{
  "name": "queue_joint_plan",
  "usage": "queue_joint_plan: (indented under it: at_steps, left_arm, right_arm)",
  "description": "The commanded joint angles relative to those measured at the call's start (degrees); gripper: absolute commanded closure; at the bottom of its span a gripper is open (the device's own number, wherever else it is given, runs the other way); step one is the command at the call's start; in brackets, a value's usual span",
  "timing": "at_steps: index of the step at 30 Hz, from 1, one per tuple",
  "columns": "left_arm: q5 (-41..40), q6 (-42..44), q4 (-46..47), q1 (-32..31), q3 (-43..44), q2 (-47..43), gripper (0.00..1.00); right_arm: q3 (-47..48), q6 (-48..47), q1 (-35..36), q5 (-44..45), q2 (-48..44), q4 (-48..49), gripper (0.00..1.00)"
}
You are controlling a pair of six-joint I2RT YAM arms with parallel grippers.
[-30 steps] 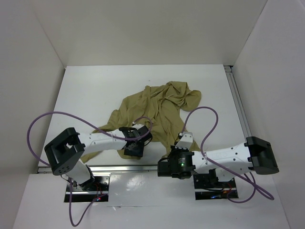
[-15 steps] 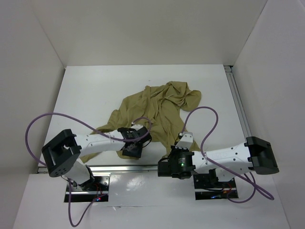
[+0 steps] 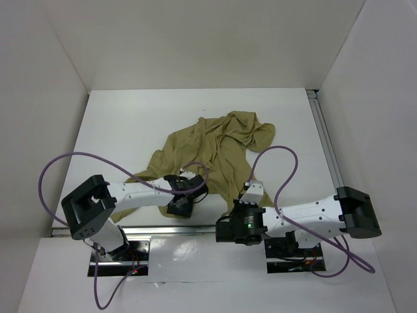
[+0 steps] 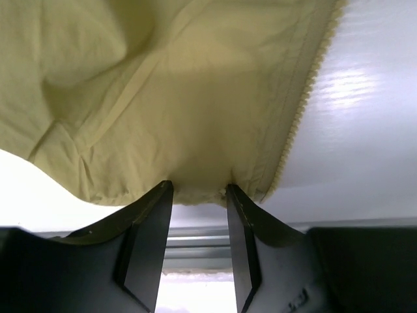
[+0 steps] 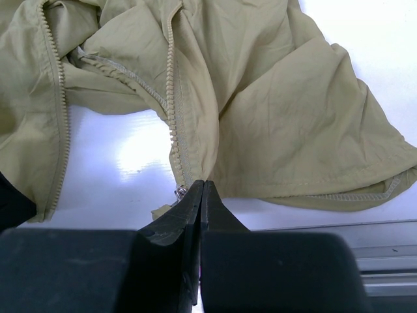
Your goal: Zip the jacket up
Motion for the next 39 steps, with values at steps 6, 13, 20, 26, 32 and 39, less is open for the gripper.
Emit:
queue_joint_plan:
  at_steps: [6, 13, 20, 26, 32, 39]
  left_arm:
    - [1.38, -0.78, 1.76, -0.34, 1.11, 5.7, 0.69]
    - [4.09, -0.26, 3.51, 0.81, 0.58, 8.17, 1.0]
    - [5.41, 0.27, 4.04, 1.33, 0.06, 8.7, 0.72]
    - [8.14, 2.73, 7.47, 1.33, -1.71, 7.56, 0.2]
    - [9.02, 2.73, 8.18, 1.33, -2.23, 8.61, 0.01]
    - [3.33, 0.37, 1.09, 0.1, 0.75, 6.59, 0.0]
  right_arm:
    - [-0.22, 2.53, 0.59, 1.99, -0.68, -2.22, 1.0]
    - [-0.22, 4.38, 1.64, 1.99, -1.21, -3.88, 1.0]
    - [-0.22, 6.05, 2.16, 1.99, -1.21, -4.94, 1.0]
    - [-0.22, 7.37, 2.7, 2.51, -1.21, -6.0, 1.0]
    - [-0.22, 7.9, 3.22, 2.51, -1.21, -6.53, 1.0]
    - [-0.22, 8.42, 3.22, 2.51, -0.68, -7.05, 1.0]
